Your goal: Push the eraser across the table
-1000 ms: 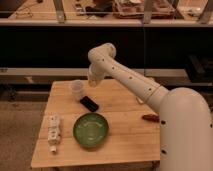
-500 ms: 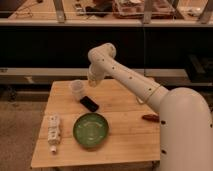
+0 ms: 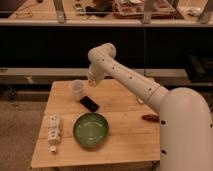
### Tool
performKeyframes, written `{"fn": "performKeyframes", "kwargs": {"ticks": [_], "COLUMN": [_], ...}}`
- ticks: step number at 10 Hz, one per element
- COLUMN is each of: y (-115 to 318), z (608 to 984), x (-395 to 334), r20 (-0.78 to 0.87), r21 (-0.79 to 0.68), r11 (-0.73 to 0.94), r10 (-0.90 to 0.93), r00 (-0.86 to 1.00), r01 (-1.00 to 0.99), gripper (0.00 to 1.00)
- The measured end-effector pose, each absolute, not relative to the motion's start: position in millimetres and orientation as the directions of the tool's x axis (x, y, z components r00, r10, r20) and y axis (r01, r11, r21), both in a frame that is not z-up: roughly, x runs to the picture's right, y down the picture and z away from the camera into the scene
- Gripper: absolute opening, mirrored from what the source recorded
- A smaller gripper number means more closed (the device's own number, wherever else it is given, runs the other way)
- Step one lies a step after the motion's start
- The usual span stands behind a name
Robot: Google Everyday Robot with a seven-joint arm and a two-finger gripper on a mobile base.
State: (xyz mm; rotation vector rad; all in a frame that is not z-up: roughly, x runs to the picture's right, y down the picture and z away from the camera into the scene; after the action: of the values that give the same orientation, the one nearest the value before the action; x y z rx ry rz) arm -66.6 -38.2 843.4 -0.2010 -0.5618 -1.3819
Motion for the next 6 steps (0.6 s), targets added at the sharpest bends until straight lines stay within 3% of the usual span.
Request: {"fn": "performKeyframes", "kwargs": {"ticks": [4,6], "y": [-38.6,-40.6], "z": [843.6,849.1], "x": [-66.6,-54.0], "r20": [0.485,0.482], "r21": [0.186,0.120], "r11": [0.195,0.244], "r10": [-0.870,-0.862], "r00": [0.083,0.158], "r01": [0.963,0.962], "gripper": [0.05,0.05]}}
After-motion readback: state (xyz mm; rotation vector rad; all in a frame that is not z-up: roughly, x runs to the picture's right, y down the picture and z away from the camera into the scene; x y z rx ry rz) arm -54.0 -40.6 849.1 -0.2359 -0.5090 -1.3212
